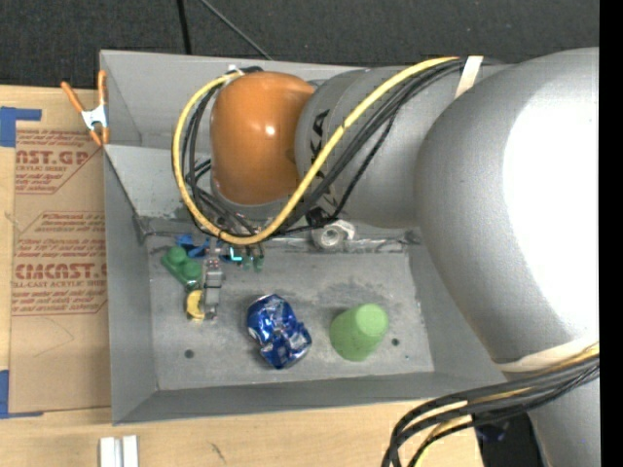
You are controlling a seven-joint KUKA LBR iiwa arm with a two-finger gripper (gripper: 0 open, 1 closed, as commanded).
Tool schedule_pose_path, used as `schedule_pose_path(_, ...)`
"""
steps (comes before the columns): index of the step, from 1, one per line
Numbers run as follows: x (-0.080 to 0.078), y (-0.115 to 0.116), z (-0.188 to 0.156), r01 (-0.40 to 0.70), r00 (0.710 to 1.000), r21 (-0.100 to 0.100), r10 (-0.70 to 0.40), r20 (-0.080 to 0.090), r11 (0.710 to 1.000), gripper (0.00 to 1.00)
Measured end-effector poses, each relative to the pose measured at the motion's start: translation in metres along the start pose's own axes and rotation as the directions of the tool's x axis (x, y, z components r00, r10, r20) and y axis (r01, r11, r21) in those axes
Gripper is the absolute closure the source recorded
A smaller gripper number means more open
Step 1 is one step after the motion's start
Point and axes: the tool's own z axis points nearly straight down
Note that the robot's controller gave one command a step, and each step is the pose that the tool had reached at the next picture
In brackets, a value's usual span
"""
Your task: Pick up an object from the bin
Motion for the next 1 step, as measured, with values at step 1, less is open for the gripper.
schedule_pose_path(1,0.0104,-0.0287,0.0785,-0.062,0.998,0.002,0.062,-0.001,0.998,0.00)
